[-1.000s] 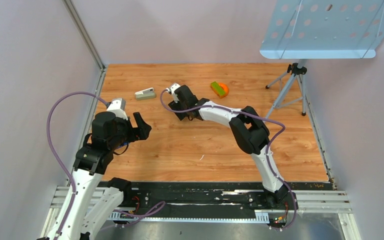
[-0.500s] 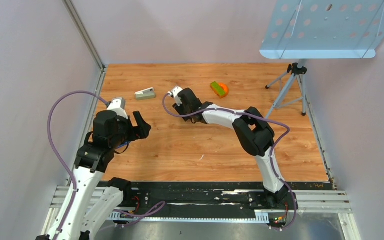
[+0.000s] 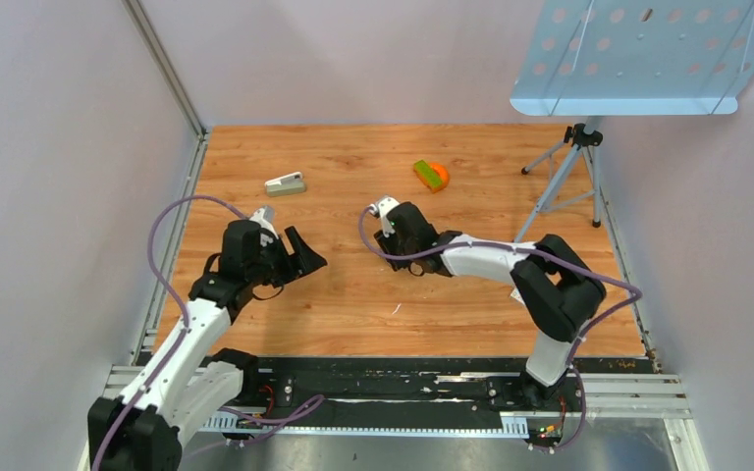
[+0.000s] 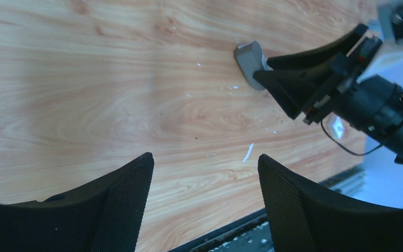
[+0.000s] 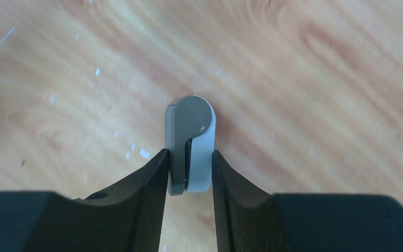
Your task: Load the staples into the stapler
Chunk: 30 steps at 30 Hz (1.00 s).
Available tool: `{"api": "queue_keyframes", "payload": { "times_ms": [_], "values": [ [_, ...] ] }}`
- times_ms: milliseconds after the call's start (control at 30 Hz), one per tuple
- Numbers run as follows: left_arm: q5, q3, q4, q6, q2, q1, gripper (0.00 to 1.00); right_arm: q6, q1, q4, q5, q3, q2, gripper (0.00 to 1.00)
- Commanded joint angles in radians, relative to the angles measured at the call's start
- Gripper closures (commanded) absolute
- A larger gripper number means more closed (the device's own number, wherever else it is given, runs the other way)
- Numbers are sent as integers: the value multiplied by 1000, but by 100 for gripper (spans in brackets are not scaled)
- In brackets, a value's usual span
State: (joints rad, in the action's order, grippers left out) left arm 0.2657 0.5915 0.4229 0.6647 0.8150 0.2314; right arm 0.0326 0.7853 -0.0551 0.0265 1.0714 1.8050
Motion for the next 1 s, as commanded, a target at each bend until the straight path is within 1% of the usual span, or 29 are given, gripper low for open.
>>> {"api": "queue_keyframes", "payload": {
  "times_ms": [0, 67, 100, 200, 333, 567, 800, 867, 900, 933, 967],
  "values": [
    [200, -97, -348, 195, 113, 5, 26, 123, 17, -95, -50, -137, -143, 64],
    [243, -126, -461, 243, 172, 14, 27, 154, 28, -124, -53, -187, -212, 65],
    [250, -126, -492, 252, 196, 23, 27, 168, 35, -141, -57, -209, -243, 65],
    [241, -109, -533, 267, 249, 59, 27, 206, 57, -197, -64, -260, -341, 65],
    [239, -118, -655, 332, 288, 106, 25, 228, 97, -245, -50, -295, -423, 64],
    [244, -122, -768, 392, 332, 151, 21, 198, 176, -234, 28, -278, -482, 64],
    [238, -124, -802, 401, 336, 186, 19, 192, 215, -219, 60, -260, -489, 65],
    [234, -124, -797, 399, 339, 194, 22, 194, 224, -218, 69, -258, -490, 65],
    [235, -124, -797, 399, 342, 195, 26, 194, 227, -219, 72, -257, -490, 65],
    [238, -127, -801, 401, 345, 196, 31, 195, 231, -219, 76, -257, -492, 65],
    [241, -131, -810, 407, 345, 197, 39, 196, 233, -217, 78, -257, -492, 65]
  ]
}}
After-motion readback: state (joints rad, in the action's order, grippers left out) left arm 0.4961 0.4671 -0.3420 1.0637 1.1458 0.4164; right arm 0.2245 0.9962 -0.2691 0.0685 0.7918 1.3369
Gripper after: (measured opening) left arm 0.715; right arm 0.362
